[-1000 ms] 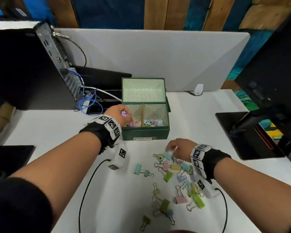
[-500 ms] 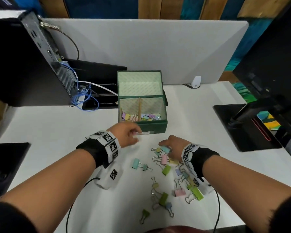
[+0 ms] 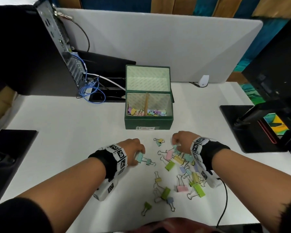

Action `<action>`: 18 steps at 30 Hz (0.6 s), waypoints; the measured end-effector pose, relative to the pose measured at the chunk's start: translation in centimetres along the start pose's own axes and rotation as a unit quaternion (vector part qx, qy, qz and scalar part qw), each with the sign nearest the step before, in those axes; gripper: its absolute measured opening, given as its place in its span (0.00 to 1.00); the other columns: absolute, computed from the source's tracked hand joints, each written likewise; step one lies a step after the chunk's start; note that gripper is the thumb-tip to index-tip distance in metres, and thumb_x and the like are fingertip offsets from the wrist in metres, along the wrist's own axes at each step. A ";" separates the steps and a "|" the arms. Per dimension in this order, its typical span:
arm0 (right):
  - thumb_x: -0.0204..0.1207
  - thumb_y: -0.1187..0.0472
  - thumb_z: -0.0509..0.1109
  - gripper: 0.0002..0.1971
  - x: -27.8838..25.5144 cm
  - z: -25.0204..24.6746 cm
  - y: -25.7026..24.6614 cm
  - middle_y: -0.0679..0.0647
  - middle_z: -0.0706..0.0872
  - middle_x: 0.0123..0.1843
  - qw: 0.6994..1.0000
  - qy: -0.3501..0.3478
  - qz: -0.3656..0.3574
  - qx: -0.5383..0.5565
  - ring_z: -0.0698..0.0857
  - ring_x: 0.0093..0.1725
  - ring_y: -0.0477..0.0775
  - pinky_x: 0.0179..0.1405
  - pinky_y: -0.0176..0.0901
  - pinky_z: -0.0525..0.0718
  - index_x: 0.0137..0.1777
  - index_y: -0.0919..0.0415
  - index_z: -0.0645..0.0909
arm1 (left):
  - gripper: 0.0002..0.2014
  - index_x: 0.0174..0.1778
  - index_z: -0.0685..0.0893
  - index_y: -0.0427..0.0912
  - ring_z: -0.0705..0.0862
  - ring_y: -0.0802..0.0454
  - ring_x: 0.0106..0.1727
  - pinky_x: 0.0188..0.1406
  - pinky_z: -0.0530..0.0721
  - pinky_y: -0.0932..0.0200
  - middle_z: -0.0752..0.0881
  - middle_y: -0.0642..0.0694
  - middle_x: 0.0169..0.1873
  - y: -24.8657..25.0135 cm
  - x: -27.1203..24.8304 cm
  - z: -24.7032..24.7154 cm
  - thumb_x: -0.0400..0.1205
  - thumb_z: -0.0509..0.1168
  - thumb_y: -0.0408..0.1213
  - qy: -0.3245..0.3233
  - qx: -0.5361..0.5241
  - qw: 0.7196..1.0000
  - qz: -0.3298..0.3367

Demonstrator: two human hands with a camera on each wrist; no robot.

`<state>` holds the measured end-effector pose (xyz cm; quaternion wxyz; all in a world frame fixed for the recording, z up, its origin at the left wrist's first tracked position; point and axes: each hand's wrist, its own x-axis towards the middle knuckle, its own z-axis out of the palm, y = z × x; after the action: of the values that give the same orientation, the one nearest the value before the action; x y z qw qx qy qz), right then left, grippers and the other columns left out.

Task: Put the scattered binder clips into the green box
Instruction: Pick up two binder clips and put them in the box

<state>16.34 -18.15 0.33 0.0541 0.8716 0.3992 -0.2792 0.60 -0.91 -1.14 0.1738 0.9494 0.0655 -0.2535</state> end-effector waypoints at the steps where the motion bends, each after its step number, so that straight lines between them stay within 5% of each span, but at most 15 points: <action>1: 0.75 0.59 0.69 0.20 -0.1 0.1 0.0 0.56 0.77 0.68 1.000 -0.009 0.001 -0.002 0.79 0.65 0.57 0.63 0.44 0.77 0.67 0.54 0.74 | 0.23 0.66 0.75 0.50 0.77 0.46 0.63 0.62 0.77 0.54 0.77 0.45 0.62 0.0 0.0 0.0 0.74 0.70 0.41 0.002 -0.004 1.000 -0.003; 4: 0.75 0.53 0.70 0.28 -0.2 0.7 -0.1 0.54 0.72 0.72 1.000 -0.025 -0.003 -0.018 0.76 0.69 0.57 0.68 0.47 0.76 0.75 0.51 0.68 | 0.22 0.64 0.75 0.47 0.79 0.47 0.60 0.59 0.77 0.57 0.78 0.44 0.60 -0.2 -0.1 0.1 0.74 0.70 0.39 0.018 -0.037 0.999 -0.008; 6: 0.75 0.56 0.70 0.24 0.1 0.9 -0.3 0.55 0.73 0.70 1.000 -0.019 -0.003 -0.022 0.77 0.67 0.57 0.65 0.47 0.78 0.71 0.54 0.72 | 0.22 0.62 0.76 0.48 0.81 0.47 0.57 0.54 0.77 0.61 0.80 0.46 0.59 -0.5 -0.4 -0.1 0.72 0.70 0.36 0.043 -0.081 0.996 -0.021; 10: 0.72 0.62 0.71 0.11 0.3 1.0 -0.4 0.55 0.75 0.58 1.000 -0.008 -0.002 -0.005 0.80 0.54 0.56 0.49 0.43 0.79 0.53 0.56 0.76 | 0.20 0.57 0.79 0.51 0.82 0.50 0.46 0.46 0.80 0.64 0.79 0.51 0.49 -1.3 -1.2 -1.5 0.70 0.69 0.30 0.094 -0.200 0.974 -0.041; 13: 0.69 0.62 0.73 0.12 0.6 0.8 -0.2 0.52 0.72 0.50 1.000 -0.009 0.010 0.003 0.77 0.46 0.53 0.32 0.35 0.71 0.45 0.53 0.71 | 0.19 0.49 0.77 0.56 0.78 0.52 0.41 0.39 0.76 0.68 0.76 0.53 0.44 -1.5 -1.9 -2.9 0.71 0.67 0.25 0.138 -0.259 0.956 -0.027; 18: 0.70 0.61 0.73 0.08 0.5 -0.5 -0.1 0.49 0.75 0.46 0.999 -0.031 0.016 0.006 0.81 0.53 0.55 0.45 0.38 0.75 0.48 0.54 0.80 | 0.20 0.49 0.78 0.54 0.76 0.58 0.35 0.31 0.75 0.77 0.75 0.55 0.39 -1.6 -2.6 -4.6 0.71 0.66 0.22 0.211 -0.291 0.933 -0.009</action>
<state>16.76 -17.64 0.50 0.0658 0.8692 0.3812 -0.3081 0.14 2.18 3.44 0.4228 0.8881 0.1797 -0.0185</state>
